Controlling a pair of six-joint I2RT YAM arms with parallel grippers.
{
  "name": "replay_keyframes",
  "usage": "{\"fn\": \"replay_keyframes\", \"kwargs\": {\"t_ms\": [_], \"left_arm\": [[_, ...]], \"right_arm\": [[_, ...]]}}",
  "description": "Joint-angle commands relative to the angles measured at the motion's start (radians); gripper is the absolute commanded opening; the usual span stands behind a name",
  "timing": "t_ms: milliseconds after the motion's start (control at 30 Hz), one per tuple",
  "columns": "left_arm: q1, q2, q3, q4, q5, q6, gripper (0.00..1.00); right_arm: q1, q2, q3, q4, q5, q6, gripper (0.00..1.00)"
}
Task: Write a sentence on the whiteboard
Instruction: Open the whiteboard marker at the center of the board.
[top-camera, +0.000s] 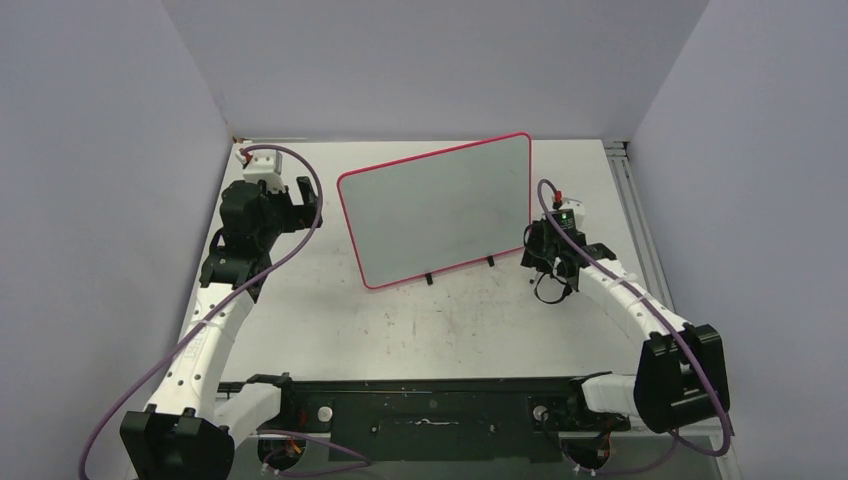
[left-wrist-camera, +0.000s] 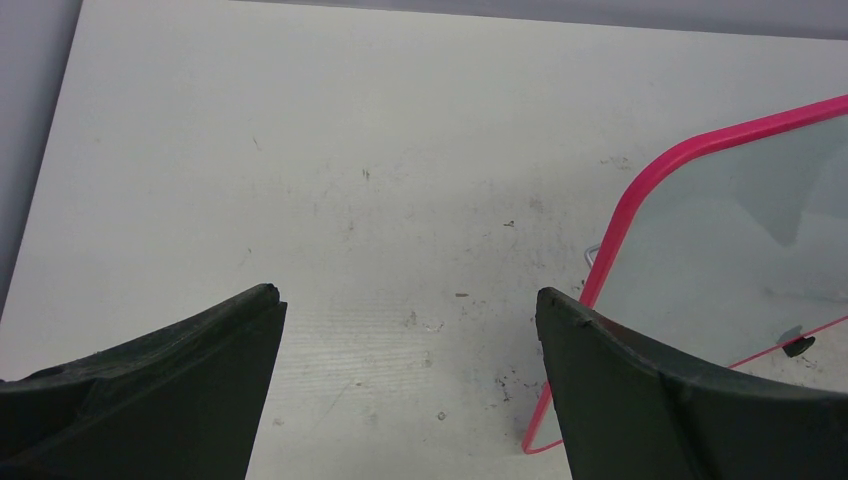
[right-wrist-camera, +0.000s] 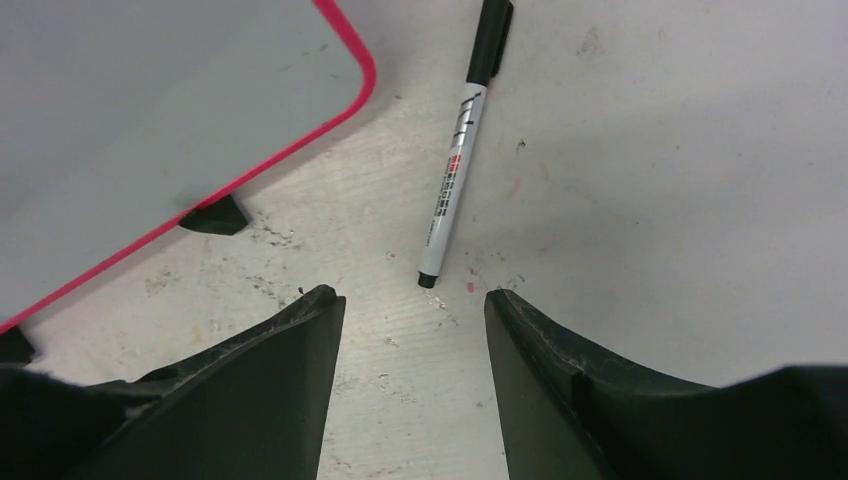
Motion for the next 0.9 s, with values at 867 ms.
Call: {"fn": "replay_keyframes", "kwargs": {"t_ms": [867], "left_arm": [[-0.006, -0.019, 0.01, 0.024, 0.004, 0.007, 0.96]], "right_arm": [[-0.1, 0.329, 0.05, 0.136, -0.005, -0.01, 0.33]]}}
